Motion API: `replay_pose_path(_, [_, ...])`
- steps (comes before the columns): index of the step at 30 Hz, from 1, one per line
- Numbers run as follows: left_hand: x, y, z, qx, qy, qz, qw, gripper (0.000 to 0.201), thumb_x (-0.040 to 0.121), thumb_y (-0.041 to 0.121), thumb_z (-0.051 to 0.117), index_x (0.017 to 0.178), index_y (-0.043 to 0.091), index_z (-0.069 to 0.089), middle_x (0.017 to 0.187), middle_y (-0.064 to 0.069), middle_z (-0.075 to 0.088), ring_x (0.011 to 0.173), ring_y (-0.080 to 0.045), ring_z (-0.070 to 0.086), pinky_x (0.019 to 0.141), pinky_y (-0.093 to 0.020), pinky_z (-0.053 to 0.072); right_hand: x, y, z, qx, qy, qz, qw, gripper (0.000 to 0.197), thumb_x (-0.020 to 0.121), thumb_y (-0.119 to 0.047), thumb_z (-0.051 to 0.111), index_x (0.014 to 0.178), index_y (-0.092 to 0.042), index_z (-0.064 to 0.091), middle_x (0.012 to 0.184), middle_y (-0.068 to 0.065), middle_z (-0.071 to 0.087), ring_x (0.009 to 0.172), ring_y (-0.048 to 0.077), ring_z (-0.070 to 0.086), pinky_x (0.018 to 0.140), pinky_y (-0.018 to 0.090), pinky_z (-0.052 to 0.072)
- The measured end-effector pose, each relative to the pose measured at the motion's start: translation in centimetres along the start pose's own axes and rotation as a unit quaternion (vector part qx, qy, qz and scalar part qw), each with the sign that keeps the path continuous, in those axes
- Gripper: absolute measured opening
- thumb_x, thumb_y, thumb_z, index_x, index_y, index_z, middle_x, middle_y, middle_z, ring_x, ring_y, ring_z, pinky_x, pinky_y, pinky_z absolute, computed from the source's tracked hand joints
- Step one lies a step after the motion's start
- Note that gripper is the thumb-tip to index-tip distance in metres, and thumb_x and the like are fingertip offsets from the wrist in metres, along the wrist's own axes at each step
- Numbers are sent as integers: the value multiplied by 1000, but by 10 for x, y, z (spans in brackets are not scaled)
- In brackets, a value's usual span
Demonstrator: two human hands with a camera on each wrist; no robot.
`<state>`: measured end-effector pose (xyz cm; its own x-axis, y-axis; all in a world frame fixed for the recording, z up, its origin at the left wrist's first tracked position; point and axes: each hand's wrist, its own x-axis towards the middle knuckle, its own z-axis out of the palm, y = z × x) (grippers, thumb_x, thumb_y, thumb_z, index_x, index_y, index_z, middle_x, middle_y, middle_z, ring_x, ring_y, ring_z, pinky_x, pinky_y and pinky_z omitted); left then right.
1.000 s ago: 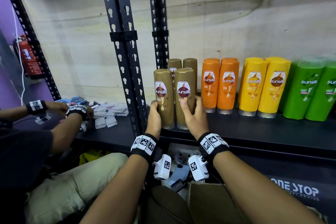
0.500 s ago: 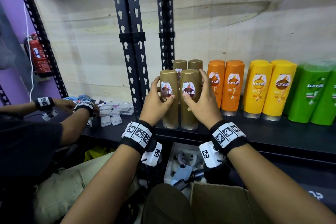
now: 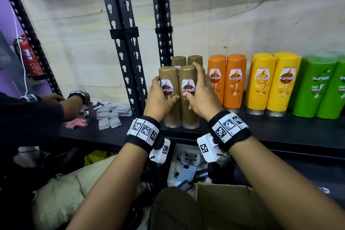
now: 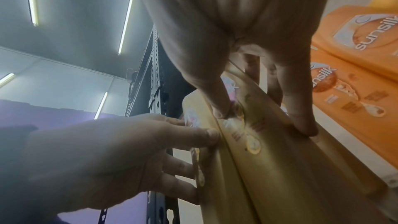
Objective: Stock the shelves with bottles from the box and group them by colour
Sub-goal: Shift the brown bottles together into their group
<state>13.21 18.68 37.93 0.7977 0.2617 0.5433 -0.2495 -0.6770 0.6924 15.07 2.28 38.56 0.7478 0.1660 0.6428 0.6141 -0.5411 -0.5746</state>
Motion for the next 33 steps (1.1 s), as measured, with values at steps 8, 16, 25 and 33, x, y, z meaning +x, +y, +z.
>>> replay_pose_path(8, [21,-6,17,4,15,-9,1000,87,77,24,85,145,13,33,135,-9,57,123,-25,57,104,-44,49,24,10,13,-7,-4,28,1000,97,89,-7,71,158,-34,7,144,13,39,121,30,58,101,41,52])
replay_pose_path(16, [57,-16,39,9,5,-28,1000,84,76,25,86,139,12,33,134,-10,57,120,-28,59,102,-43,49,50,20,28,-52,3,64,997,105,89,-2,68,160,-29,-4,145,15,38,118,31,59,88,33,47])
replay_pose_path(25, [82,-20,57,-6,-12,-73,997,83,80,25,82,142,19,26,133,-10,60,119,-31,60,100,-42,50,70,29,38,-57,-17,99,993,109,88,4,65,160,-27,-11,168,16,-1,155,35,10,120,48,26])
replay_pose_path(33, [90,-22,69,-9,-5,-78,997,81,81,23,81,141,20,27,126,-13,64,112,-34,64,96,-42,52,77,37,43,-48,-9,105,993,115,87,2,67,158,-32,-17,167,16,2,153,37,19,117,51,36])
